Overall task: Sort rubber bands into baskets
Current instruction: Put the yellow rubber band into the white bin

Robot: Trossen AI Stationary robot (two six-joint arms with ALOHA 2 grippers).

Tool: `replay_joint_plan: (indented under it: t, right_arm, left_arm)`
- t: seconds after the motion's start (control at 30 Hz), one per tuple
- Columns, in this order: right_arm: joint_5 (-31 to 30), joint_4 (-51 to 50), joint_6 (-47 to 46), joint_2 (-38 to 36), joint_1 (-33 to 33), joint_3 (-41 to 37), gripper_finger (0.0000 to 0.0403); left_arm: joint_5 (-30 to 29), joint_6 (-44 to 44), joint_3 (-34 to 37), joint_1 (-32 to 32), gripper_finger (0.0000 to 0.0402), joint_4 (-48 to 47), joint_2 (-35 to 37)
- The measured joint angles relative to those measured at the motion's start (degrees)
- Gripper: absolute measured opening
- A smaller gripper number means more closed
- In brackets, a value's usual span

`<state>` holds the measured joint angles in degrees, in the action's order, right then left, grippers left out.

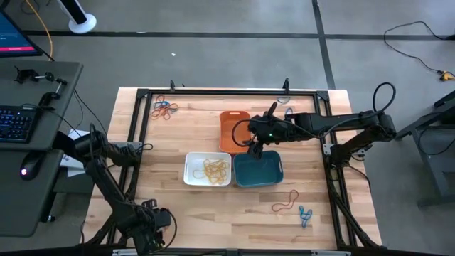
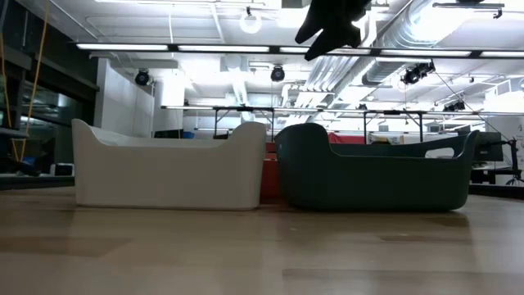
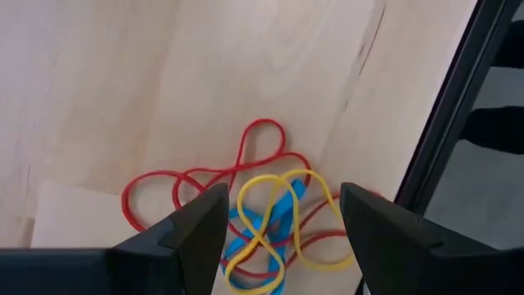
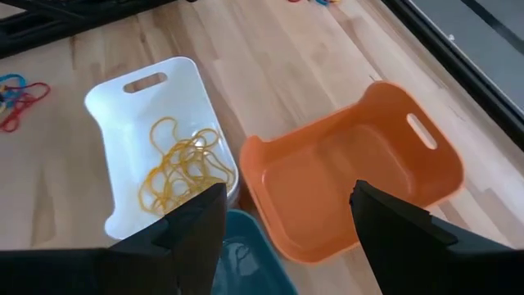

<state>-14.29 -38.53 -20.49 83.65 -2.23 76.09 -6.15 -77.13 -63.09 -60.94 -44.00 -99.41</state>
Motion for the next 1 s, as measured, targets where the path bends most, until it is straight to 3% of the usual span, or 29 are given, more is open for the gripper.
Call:
replay_joint_plan:
  t: [0.6, 1.0]
  right_arm:
    - [-2.3, -0.3, 0.0, 0.0, 0.0, 0.0, 0.0249]
    - [-2.3, -0.3, 0.0, 0.0, 0.0, 0.0, 0.0249]
  left_arm:
    - [0.1, 3.8, 0.3, -0.8, 0.0218, -0.8, -3.4]
    - [1.6, 3.5, 0.2, 0.3, 0.0048, 1.1, -3.4]
